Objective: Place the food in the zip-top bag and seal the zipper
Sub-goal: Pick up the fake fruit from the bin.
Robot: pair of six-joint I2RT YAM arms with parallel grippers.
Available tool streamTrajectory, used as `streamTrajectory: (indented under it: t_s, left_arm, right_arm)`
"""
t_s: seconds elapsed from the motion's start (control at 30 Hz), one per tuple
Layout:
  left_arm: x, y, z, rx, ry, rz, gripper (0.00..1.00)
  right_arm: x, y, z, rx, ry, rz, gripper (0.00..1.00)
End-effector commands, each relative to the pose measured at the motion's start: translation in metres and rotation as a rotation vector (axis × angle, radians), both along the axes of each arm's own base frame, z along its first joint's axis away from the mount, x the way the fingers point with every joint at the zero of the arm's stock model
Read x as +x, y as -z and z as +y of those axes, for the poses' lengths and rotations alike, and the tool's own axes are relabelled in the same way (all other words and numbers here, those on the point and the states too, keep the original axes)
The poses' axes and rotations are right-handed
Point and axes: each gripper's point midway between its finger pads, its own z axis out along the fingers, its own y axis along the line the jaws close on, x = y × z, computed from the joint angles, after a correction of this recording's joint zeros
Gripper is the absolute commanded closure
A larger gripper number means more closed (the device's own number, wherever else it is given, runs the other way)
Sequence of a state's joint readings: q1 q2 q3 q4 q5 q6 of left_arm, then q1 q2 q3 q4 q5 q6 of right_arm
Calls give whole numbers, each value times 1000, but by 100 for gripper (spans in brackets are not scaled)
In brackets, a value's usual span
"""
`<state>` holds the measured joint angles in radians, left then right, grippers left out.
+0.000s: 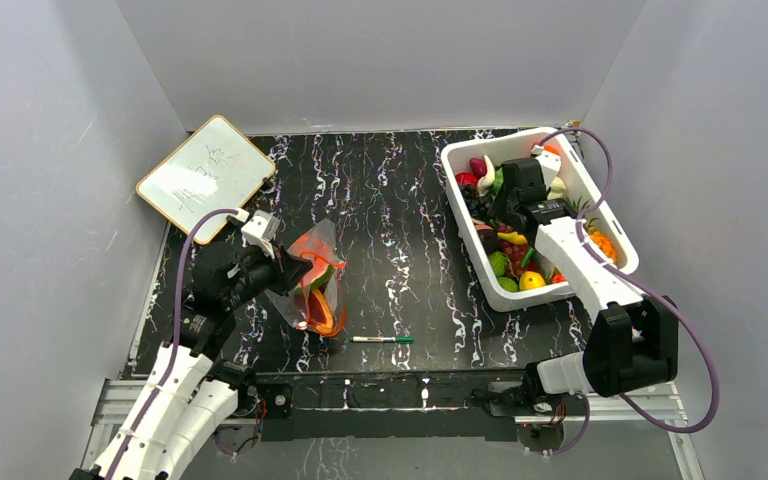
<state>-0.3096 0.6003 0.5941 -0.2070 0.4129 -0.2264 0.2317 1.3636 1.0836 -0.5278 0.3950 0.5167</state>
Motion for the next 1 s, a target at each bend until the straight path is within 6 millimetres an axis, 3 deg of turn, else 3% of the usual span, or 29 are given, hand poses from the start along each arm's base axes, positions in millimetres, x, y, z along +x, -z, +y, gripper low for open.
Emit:
streamTrajectory:
  t_s: [0.0, 0.27, 0.47, 0.67, 0.97]
  left_arm:
    - [0, -12, -3, -12, 26, -58, 100]
    - [0, -11, -3, -7, 26, -55, 100]
    - [0, -10, -2, -8, 24, -49, 100]
    - [1, -9, -3, -8, 22, -46, 100]
    - [2, -8, -2, -6, 18, -43, 100]
  right_arm:
    - [8, -9, 13, 149, 5, -68, 59]
    - [-7, 7, 37, 321, 5, -11, 44]
    - [-17, 16, 17, 323, 207, 38, 37]
    - [-24, 18, 13, 355, 301, 49, 33]
    - [-21, 33, 39, 492, 247, 70, 30]
